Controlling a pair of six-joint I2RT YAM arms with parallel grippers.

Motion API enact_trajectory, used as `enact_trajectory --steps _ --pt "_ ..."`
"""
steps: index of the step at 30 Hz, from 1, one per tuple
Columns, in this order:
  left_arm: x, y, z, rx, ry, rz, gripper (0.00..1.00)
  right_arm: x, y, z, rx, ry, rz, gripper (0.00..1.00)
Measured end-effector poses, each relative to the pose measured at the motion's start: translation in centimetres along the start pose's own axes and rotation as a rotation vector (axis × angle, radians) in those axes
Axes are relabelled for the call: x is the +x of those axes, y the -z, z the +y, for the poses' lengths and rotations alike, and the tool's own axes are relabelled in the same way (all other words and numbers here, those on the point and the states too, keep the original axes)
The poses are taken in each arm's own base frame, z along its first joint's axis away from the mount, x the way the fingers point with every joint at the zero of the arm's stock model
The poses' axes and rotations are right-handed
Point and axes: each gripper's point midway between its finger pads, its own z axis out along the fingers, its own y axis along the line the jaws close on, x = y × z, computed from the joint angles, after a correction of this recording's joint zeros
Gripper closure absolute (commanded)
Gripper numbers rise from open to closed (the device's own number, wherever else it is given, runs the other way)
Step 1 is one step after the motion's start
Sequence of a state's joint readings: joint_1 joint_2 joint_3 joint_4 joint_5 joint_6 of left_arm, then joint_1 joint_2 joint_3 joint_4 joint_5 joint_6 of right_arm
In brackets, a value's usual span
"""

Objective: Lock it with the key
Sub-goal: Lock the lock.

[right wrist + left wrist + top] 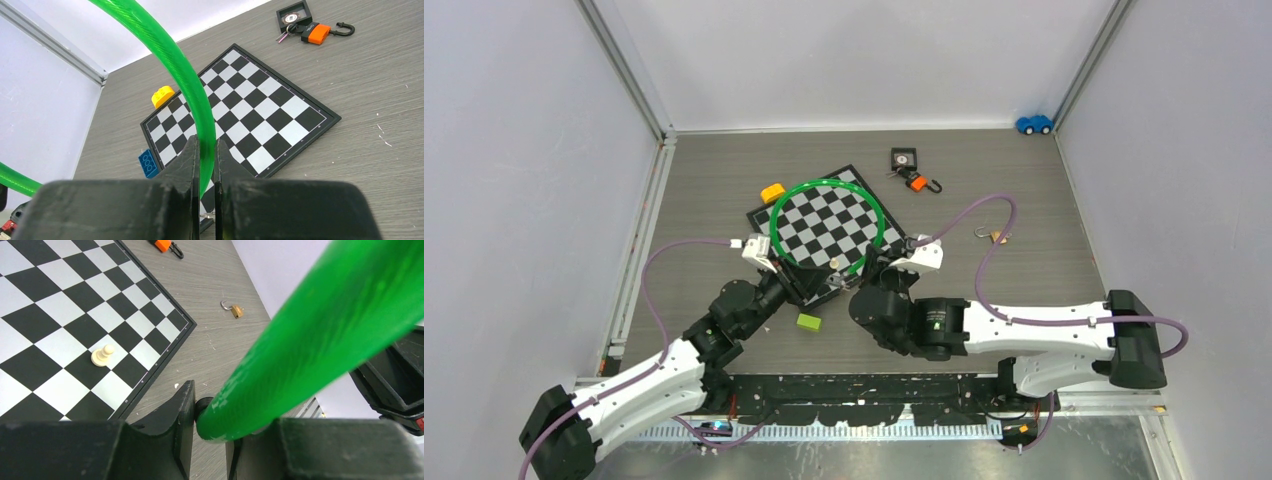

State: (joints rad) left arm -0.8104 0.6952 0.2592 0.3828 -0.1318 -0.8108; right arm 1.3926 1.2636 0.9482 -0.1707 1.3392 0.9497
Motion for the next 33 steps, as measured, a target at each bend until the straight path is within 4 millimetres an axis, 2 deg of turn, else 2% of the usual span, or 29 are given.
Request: enact_trajectory --steps 11,33 --pt "-0.1 0.0 0.0 -0.002 0.013 -0.003 1.00 0.9 -0.4 0.8 0.010 -0.010 -0.006 1.00" --pt "-0.1 0.0 0.0 -0.003 0.021 -0.007 1.00 1.3 -0.7 1.3 0.037 0.018 -0.030 1.00"
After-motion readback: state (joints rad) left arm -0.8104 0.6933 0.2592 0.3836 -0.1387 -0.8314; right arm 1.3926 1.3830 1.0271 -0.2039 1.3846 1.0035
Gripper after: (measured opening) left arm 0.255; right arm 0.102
